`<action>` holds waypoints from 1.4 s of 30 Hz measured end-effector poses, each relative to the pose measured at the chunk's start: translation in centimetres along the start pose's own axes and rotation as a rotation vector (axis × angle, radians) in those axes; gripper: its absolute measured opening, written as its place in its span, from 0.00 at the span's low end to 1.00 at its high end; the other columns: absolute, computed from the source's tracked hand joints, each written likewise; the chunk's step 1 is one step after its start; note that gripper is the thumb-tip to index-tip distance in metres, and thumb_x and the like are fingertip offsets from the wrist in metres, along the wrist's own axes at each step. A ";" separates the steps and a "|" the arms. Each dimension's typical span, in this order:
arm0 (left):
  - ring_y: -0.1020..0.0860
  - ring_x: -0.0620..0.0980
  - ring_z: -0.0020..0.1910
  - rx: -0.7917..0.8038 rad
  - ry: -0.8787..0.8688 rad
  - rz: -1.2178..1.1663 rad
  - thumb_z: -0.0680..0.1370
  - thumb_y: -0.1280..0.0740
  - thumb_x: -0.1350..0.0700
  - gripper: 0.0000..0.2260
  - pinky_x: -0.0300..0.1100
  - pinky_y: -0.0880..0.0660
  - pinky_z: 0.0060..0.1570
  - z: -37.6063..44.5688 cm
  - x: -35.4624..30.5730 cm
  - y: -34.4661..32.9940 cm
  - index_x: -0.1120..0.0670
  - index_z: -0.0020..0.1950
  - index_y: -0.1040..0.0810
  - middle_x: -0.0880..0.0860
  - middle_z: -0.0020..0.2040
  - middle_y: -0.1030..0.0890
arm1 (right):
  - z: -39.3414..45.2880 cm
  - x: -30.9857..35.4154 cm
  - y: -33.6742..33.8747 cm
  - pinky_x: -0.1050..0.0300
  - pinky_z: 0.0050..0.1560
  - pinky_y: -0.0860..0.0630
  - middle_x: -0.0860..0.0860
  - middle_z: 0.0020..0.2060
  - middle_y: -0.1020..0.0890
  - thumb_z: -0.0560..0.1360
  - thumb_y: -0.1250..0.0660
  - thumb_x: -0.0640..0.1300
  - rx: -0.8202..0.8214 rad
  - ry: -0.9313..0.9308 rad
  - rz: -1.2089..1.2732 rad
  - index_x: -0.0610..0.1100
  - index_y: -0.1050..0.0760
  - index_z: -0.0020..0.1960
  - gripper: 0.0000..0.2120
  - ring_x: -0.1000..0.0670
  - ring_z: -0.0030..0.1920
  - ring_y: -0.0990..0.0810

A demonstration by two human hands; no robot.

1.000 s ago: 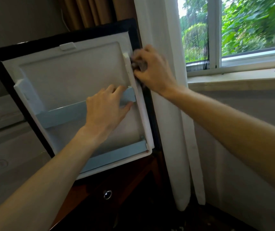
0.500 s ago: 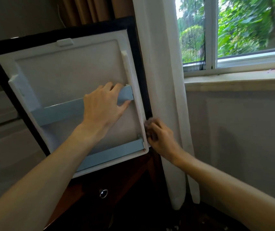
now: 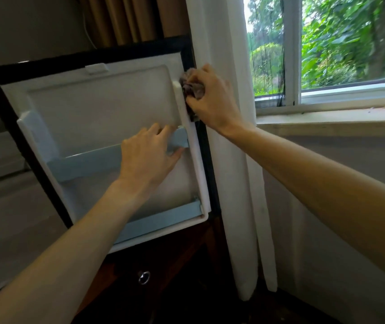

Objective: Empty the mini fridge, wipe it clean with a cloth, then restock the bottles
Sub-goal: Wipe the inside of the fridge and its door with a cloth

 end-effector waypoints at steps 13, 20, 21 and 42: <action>0.21 0.54 0.45 -0.009 0.025 -0.012 0.78 0.32 0.40 0.18 0.45 0.36 0.35 -0.1 0.0 0.0 0.50 0.61 0.21 0.51 0.48 0.20 | -22.6 -5.2 -5.8 0.52 0.53 0.24 0.52 0.56 0.24 0.73 0.32 0.38 0.255 -0.283 0.041 0.41 0.21 0.55 0.11 0.52 0.53 0.24; 0.21 0.56 0.42 -0.021 0.010 -0.003 0.77 0.32 0.39 0.19 0.45 0.38 0.33 -0.3 0.0 0.3 0.51 0.60 0.21 0.52 0.46 0.21 | -7.9 -1.1 -1.4 0.64 0.55 0.24 0.49 0.54 0.21 0.73 0.29 0.39 0.003 -0.143 0.101 0.42 0.21 0.59 0.14 0.54 0.52 0.22; 0.22 0.56 0.42 -0.019 0.010 -0.006 0.77 0.31 0.40 0.19 0.45 0.38 0.33 -0.3 0.0 0.4 0.51 0.61 0.21 0.53 0.45 0.21 | -6.0 -0.6 -0.9 0.67 0.53 0.25 0.51 0.51 0.21 0.73 0.29 0.40 -0.022 -0.122 0.091 0.42 0.21 0.58 0.13 0.55 0.49 0.22; 0.21 0.55 0.45 -0.041 0.030 -0.006 0.77 0.31 0.40 0.19 0.45 0.36 0.36 -0.5 -0.1 0.3 0.51 0.62 0.21 0.52 0.49 0.20 | -17.8 -3.7 -3.9 0.57 0.59 0.22 0.50 0.58 0.22 0.73 0.27 0.38 0.180 -0.158 0.086 0.42 0.21 0.59 0.14 0.56 0.57 0.22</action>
Point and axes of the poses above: each hand's wrist, its own z-axis towards the middle knuckle, its own y-axis out of the back of the hand, x = y × z, the point moved 4 cm from there along z, towards the middle knuckle
